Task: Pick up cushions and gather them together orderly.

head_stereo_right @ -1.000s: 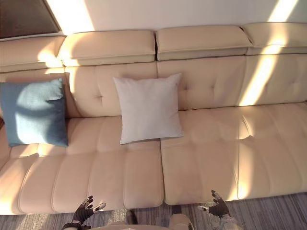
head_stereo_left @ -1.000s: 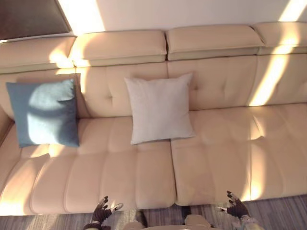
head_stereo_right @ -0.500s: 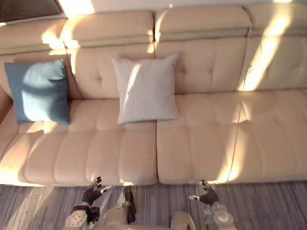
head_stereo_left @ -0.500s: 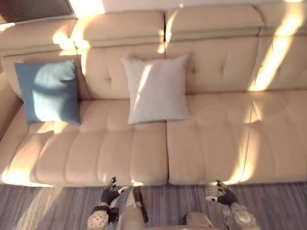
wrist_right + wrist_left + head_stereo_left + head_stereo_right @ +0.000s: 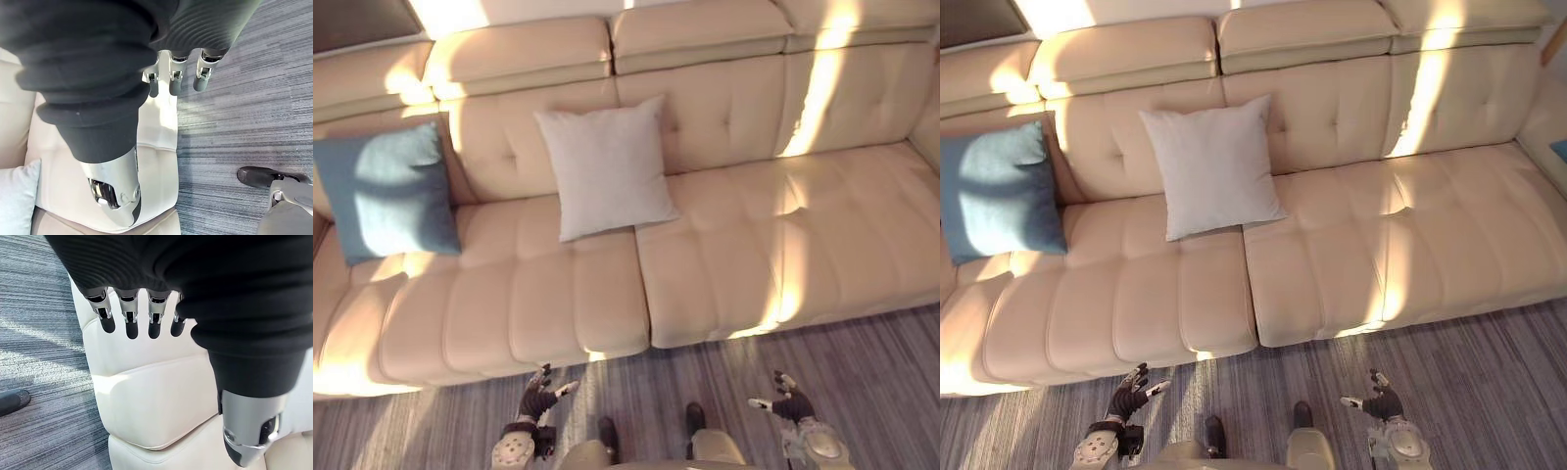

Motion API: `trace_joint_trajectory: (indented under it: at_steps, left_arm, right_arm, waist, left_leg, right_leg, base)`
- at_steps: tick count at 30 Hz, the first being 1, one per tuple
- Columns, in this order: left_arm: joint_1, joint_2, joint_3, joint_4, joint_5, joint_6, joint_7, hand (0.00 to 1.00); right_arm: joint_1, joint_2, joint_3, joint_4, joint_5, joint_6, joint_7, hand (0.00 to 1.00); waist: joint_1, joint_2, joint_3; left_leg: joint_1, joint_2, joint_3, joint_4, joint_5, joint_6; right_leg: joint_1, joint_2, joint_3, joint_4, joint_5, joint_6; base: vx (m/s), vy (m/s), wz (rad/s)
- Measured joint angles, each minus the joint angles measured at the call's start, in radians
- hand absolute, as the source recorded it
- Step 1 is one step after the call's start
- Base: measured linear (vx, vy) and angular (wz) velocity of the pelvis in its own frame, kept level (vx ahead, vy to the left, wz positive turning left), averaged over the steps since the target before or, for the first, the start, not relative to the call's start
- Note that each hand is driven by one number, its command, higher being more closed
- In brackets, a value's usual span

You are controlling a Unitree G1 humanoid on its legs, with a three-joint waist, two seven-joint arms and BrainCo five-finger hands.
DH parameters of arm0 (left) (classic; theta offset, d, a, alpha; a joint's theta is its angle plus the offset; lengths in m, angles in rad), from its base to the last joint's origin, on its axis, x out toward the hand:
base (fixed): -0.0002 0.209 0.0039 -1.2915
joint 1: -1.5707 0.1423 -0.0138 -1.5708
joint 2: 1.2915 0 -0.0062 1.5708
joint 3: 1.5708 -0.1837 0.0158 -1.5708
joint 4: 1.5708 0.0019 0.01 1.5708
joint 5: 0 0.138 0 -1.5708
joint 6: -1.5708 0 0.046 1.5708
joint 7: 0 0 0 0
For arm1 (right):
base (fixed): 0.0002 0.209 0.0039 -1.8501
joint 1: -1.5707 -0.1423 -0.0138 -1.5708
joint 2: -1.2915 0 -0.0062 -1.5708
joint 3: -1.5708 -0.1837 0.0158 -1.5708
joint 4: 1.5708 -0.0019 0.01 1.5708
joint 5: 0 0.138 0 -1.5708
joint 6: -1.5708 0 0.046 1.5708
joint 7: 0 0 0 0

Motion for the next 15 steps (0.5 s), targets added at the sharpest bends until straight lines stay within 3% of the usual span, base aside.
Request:
trace_joint_trajectory:
  at_steps: [4, 6, 8, 9, 10, 12, 13, 15]
  left_arm:
    - [-0.009, 0.007, -0.001, -0.007, 0.001, 0.000, 0.001, 0.00]
    - [-0.016, 0.008, -0.003, -0.017, 0.001, 0.000, 0.002, 0.00]
    - [-0.017, 0.010, -0.005, -0.046, 0.001, 0.000, 0.003, 0.00]
    - [-0.016, 0.022, -0.005, -0.065, 0.001, 0.000, 0.003, 0.00]
    - [-0.042, 0.014, -0.016, -0.070, 0.000, 0.002, 0.004, 0.00]
    - [-0.051, 0.013, -0.040, -0.085, 0.000, 0.002, 0.005, 0.00]
    - [-0.052, 0.012, -0.042, -0.089, 0.000, 0.002, 0.004, 0.00]
    - [-0.057, 0.012, -0.050, -0.094, 0.000, 0.003, 0.003, 0.00]
  right_arm:
    - [0.000, 0.020, -0.021, -0.004, 0.001, 0.003, -0.002, 0.00]
    - [-0.003, 0.028, -0.022, -0.007, 0.003, 0.004, -0.001, 0.00]
    - [-0.009, 0.032, -0.019, -0.034, 0.014, 0.003, -0.001, 0.00]
    - [-0.019, 0.034, -0.014, -0.050, 0.031, 0.000, -0.003, 0.00]
    - [-0.020, 0.025, -0.027, -0.053, 0.043, 0.001, -0.009, 0.00]
    - [-0.020, 0.022, -0.029, -0.055, 0.048, 0.001, -0.023, 0.00]
    - [-0.033, 0.022, -0.026, -0.054, 0.050, 0.001, -0.024, 0.00]
    - [-0.040, 0.021, -0.027, -0.055, 0.052, 0.001, -0.027, 0.00]
  waist:
    - [-0.014, 0.005, -0.007]
    - [-0.028, 0.005, -0.007]
    - [-0.027, 0.009, -0.005]
    - [-0.025, 0.000, -0.006]
    - [-0.050, 0.021, 0.007]
    - [-0.055, 0.036, 0.010]
    - [-0.054, 0.046, 0.012]
    - [-0.058, 0.052, 0.008]
  left_leg:
    - [0.029, 0.001, 0.091, 0.030, -0.020, 0.036]
    - [0.039, 0.020, 0.166, 0.068, -0.059, 0.031]
    - [0.036, 0.052, 0.239, 0.100, -0.088, 0.032]
    - [0.038, 0.076, 0.322, 0.119, -0.108, 0.036]
    - [0.055, 0.101, 0.397, 0.136, -0.117, 0.035]
    - [0.110, 0.119, 0.528, 0.148, -0.140, 0.010]
    - [0.156, 0.133, 0.617, 0.141, -0.141, 0.009]
    - [0.194, 0.127, 0.673, 0.136, -0.146, 0.000]
  right_leg:
    - [-0.004, 0.022, 0.101, -0.017, 0.031, 0.004]
    - [-0.022, 0.050, 0.153, -0.023, 0.062, 0.004]
    - [-0.055, 0.085, 0.094, -0.052, 0.130, -0.027]
    - [-0.059, 0.083, -0.022, -0.084, 0.121, -0.095]
    - [-0.087, 0.048, -0.242, -0.028, 0.055, -0.158]
    - [-0.102, -0.019, -0.527, 0.047, 0.001, -0.228]
    - [-0.088, -0.057, -0.681, 0.087, -0.006, -0.239]
    - [-0.079, -0.085, -0.809, 0.128, -0.002, -0.238]
  base:
    - [0.04, 0.059, -0.75]
    - [0.02, 0.023, -1.30]
    - [-0.02, -0.030, -1.80]
    - [-0.03, -0.092, -1.86]
    - [-0.02, -0.075, -1.85]
    - [0.03, -0.015, -2.16]
    - [0.08, -0.062, -2.59]
    - [0.14, -0.159, -2.19]
